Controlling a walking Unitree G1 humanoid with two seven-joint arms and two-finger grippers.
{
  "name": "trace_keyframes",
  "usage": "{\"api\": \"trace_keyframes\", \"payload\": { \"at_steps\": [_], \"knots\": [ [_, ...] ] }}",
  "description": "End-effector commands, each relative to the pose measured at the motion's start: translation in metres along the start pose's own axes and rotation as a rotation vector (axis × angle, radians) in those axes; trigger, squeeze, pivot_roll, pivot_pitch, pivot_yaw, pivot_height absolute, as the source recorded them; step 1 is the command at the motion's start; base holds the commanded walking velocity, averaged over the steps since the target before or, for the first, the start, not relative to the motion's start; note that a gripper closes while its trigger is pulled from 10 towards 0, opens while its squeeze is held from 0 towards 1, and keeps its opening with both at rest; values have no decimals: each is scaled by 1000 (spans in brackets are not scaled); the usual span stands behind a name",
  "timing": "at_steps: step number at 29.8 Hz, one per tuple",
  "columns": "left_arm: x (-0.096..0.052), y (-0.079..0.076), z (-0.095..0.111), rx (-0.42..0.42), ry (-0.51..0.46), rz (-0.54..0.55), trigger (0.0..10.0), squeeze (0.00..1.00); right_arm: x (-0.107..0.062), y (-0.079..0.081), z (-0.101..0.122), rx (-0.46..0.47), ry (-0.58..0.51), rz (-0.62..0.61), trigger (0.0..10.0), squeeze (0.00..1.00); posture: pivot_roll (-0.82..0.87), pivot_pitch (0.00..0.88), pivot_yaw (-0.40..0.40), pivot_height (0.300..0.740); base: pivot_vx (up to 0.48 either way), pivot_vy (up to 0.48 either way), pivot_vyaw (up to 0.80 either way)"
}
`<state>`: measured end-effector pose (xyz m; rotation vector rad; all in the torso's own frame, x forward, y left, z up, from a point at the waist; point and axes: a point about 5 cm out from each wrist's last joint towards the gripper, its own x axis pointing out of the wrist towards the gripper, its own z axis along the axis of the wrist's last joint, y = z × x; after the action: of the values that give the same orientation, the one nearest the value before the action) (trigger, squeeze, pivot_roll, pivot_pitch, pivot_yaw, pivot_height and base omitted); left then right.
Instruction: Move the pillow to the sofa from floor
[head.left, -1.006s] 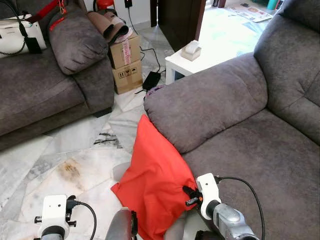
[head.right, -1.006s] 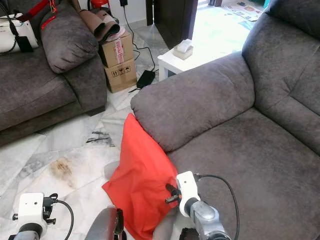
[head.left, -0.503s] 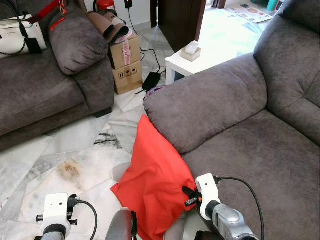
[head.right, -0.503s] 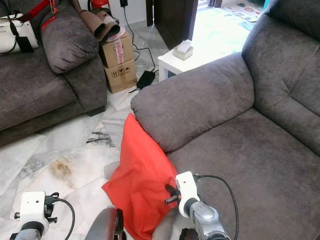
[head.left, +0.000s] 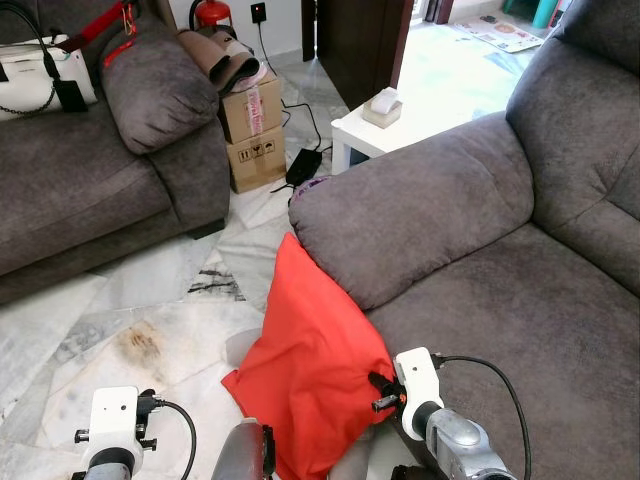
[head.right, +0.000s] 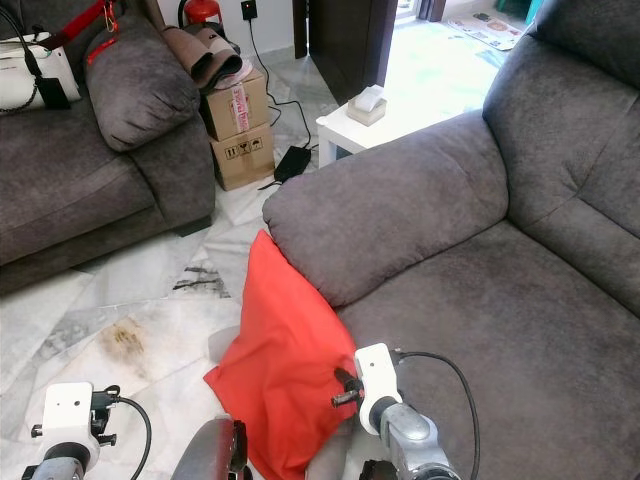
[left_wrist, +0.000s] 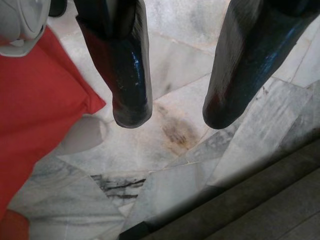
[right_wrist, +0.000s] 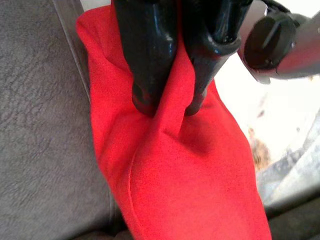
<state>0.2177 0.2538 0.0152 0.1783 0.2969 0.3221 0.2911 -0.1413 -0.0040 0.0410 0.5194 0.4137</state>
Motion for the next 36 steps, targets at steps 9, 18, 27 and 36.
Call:
{"api": "trace_keyframes", "payload": {
  "at_steps": [9, 18, 27, 36],
  "knots": [
    [-2, -3, -8, -1, 28, -5, 10000, 0, -4, 10, -18, 34, -1, 30, 10000, 0, 142, 150, 25, 698, 0, 0, 0],
    [0, -3, -6, -5, 19, -12, 10000, 0, -9, 3, -18, 70, -43, 8, 10000, 0, 134, 155, 33, 740, 0, 0, 0],
    [3, -4, -3, -4, 12, -36, 10000, 0, -12, -5, -15, 61, -64, 1, 10000, 0, 126, 154, 42, 740, 0, 0, 0],
    [3, -21, 7, -15, -15, -259, 10000, 0, -15, 4, -11, -26, -45, 252, 10000, 0, 118, 149, 53, 740, 0, 0, 0]
  ]
}}
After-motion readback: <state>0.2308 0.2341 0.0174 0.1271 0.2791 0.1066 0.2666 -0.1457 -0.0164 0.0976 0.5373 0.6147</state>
